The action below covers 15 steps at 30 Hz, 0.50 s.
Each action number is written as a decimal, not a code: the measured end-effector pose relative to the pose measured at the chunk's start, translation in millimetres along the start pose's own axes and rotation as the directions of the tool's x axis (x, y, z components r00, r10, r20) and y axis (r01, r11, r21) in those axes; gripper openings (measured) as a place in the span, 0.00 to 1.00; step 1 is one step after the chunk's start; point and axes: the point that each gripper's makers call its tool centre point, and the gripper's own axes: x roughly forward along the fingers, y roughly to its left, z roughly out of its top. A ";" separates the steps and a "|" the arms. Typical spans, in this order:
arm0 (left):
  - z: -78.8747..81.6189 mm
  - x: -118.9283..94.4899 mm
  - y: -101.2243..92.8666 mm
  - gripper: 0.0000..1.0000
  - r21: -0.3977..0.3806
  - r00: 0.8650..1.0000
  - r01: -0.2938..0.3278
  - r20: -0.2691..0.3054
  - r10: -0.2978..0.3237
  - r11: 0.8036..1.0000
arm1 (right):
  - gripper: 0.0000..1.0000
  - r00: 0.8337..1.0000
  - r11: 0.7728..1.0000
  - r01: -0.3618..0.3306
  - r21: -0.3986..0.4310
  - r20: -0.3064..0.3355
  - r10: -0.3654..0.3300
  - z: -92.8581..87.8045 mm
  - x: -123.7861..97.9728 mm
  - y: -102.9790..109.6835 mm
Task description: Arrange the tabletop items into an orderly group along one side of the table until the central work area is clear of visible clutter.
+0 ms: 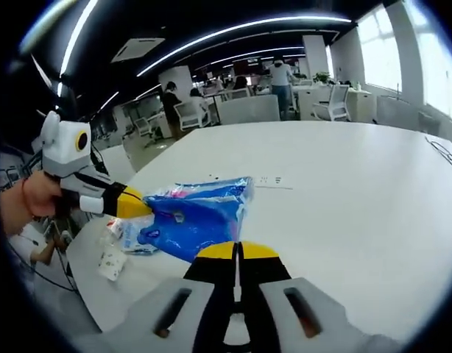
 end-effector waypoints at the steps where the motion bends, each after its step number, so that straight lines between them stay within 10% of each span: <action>1: 2.2 6.2 -4.7 0.00 0.004 1.000 0.008 -0.003 -0.008 1.000 | 0.00 1.000 1.000 0.011 0.003 0.001 -0.011 -1.0 -3.1 -7.5; 15: 13.1 76.1 -50.3 0.00 0.054 0.995 0.091 -0.048 -0.088 0.994 | 0.00 0.993 0.992 0.117 0.043 -0.007 -0.117 -22.8 -26.2 -82.7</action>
